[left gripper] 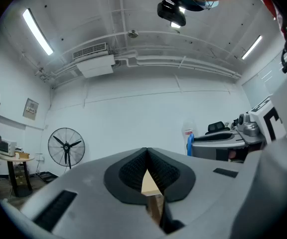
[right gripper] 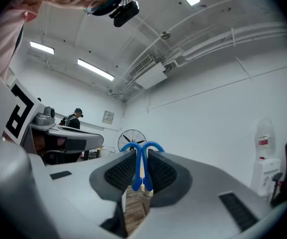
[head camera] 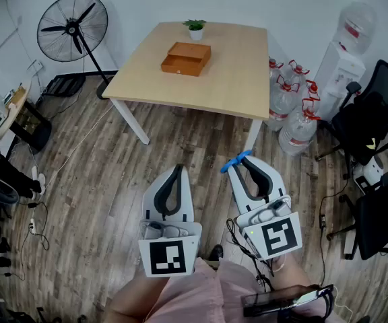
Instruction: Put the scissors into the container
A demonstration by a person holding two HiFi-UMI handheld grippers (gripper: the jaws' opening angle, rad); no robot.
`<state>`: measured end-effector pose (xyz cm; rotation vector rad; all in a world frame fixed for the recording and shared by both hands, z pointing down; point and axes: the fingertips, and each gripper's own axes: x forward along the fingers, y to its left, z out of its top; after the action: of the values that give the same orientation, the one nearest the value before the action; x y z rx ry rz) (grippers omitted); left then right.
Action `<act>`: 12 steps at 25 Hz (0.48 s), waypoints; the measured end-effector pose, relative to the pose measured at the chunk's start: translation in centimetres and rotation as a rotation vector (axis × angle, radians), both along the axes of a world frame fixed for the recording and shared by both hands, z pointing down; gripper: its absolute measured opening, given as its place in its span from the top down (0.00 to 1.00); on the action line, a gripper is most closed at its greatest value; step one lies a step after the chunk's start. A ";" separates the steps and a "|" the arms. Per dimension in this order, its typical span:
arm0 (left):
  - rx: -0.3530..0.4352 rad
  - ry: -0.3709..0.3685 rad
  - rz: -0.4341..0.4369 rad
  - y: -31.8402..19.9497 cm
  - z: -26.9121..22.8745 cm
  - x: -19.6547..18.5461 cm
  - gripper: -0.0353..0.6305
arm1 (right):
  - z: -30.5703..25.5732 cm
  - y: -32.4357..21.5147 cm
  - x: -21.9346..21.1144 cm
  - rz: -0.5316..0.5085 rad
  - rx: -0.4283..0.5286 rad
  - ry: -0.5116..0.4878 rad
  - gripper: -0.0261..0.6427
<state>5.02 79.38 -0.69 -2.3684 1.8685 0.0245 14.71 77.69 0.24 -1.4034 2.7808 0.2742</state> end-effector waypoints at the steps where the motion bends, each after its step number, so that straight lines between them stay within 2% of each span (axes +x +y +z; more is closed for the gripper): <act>1: 0.001 0.002 -0.001 -0.1 0.0 0.2 0.94 | 0.0 -0.1 0.2 0.000 0.003 -0.005 0.85; 7: -0.008 0.009 -0.003 -0.8 0.7 0.3 0.94 | 0.7 -0.8 0.5 0.007 -0.004 0.006 0.85; 12: -0.031 0.018 -0.012 -2.7 1.6 -0.9 0.94 | 0.8 -2.6 -0.1 -0.008 -0.020 -0.036 0.85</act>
<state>4.13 76.69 0.91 -2.3849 1.9049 0.0149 14.59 75.06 1.03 -1.3871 2.7672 0.2196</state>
